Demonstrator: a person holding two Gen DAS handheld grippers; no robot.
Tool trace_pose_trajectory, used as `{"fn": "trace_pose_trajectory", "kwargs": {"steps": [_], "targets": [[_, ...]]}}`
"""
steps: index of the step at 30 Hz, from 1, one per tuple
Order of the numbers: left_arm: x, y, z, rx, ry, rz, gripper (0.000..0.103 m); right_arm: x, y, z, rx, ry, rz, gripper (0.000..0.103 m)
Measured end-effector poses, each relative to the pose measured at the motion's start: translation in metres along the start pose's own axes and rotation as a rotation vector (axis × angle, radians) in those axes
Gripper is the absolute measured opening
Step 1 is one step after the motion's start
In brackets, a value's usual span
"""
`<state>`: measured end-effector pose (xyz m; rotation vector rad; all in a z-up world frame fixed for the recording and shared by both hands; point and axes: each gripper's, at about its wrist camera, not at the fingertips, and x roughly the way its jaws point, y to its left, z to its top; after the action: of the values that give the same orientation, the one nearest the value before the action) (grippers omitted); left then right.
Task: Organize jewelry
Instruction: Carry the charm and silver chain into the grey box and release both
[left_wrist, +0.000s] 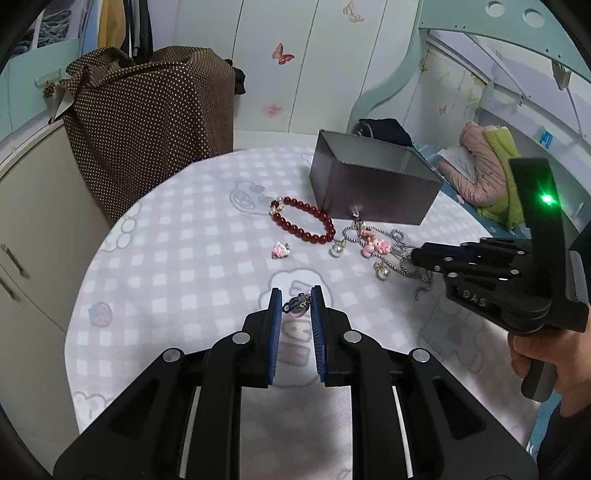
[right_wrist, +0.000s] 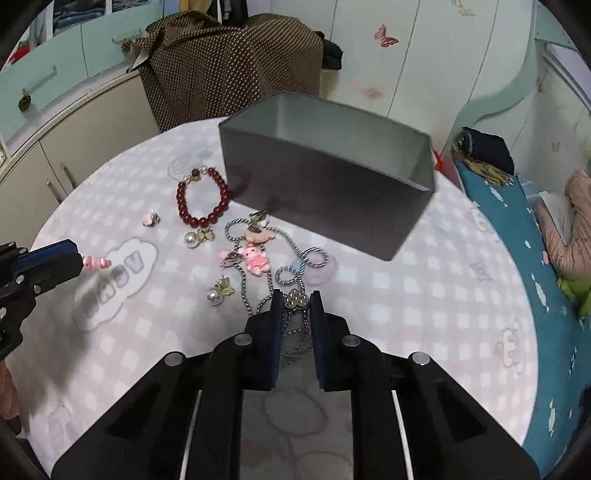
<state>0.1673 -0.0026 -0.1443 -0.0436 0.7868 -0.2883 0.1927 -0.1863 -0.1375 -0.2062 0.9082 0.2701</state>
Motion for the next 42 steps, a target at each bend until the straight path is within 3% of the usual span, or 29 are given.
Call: {"fn": "trace_pose_trajectory", "kwargs": {"steps": [13,28,38,42], "targets": [[-0.036,-0.009,0.032,0.035,-0.088,-0.002,0.015,-0.078,-0.013,0.034,0.009,-0.155,0.013,0.013],[-0.081,-0.046,0.103,0.135,-0.191,-0.026,0.015,-0.164,-0.013,0.084,-0.048,-0.323,-0.027,0.013],[-0.072,-0.062,0.155,0.158,-0.182,-0.085,0.015,-0.177,-0.02,0.107,-0.035,-0.373,-0.003,0.013],[-0.051,-0.066,0.183,0.154,-0.14,-0.115,0.015,-0.172,-0.028,0.128,-0.018,-0.379,0.011,0.013]]}}
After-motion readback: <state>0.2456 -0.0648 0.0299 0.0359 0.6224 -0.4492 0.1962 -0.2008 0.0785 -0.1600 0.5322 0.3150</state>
